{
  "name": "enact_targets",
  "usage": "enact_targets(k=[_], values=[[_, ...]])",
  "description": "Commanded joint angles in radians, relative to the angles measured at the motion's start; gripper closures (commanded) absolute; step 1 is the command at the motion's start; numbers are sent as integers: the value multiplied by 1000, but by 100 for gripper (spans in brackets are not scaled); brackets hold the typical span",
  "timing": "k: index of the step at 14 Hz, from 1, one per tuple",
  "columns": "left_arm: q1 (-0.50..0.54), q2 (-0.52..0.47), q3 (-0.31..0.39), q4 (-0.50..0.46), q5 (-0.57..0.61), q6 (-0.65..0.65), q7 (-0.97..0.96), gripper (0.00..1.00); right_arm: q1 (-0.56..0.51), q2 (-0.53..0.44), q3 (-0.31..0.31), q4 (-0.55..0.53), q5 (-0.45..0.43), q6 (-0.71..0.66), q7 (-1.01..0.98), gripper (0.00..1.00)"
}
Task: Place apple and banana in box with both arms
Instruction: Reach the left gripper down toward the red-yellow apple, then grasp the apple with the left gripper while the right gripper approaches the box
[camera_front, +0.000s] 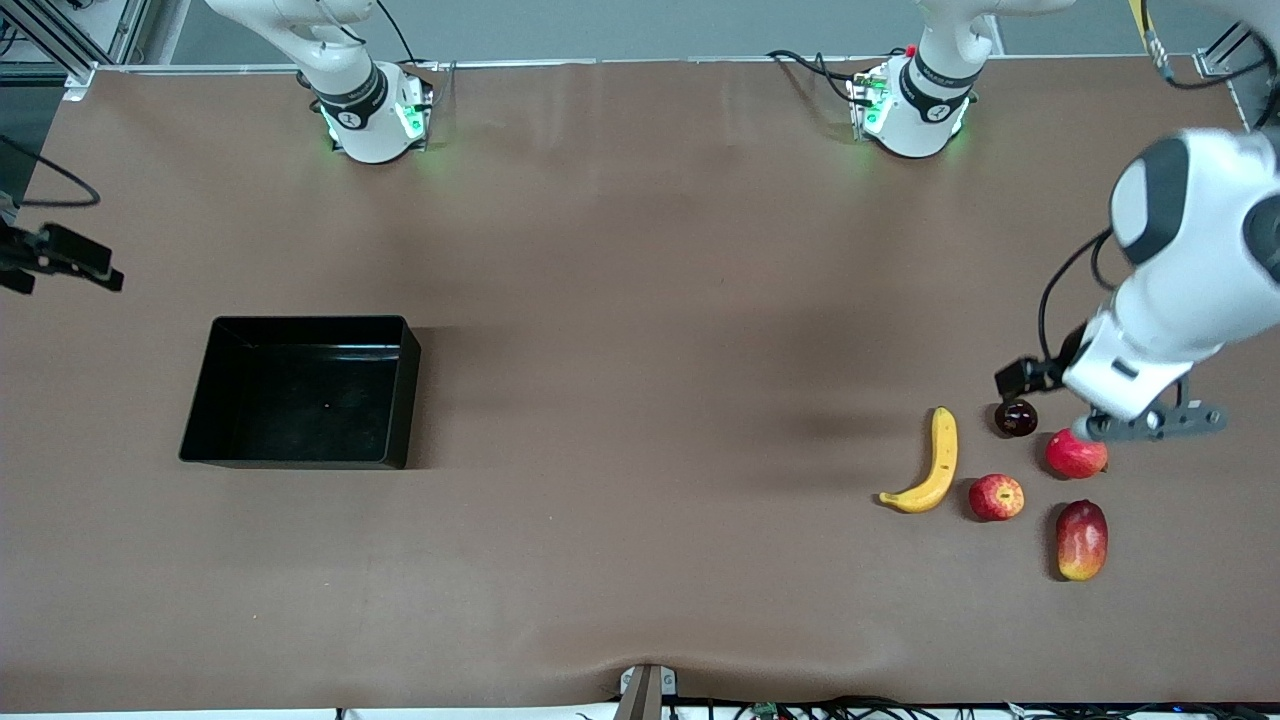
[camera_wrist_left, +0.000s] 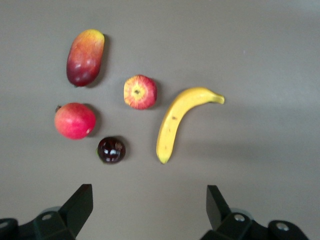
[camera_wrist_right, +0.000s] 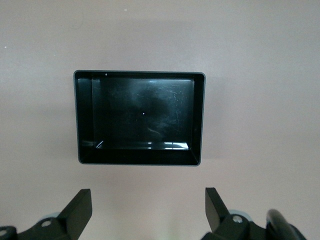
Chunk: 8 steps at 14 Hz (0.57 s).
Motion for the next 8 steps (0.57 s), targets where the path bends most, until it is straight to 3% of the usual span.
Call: enact_targets(k=[1,5,8], values=[[27,83,-1,32,18,90,9,0,-52,82,6,25,11,18,-18,0],[41,218,-1,46,18,245,9,0,-106,142,8,16,12,32,-70,0],[67,333,-1,127,18,284,11,0,-141,165,6,-24,11,7,-70,0]])
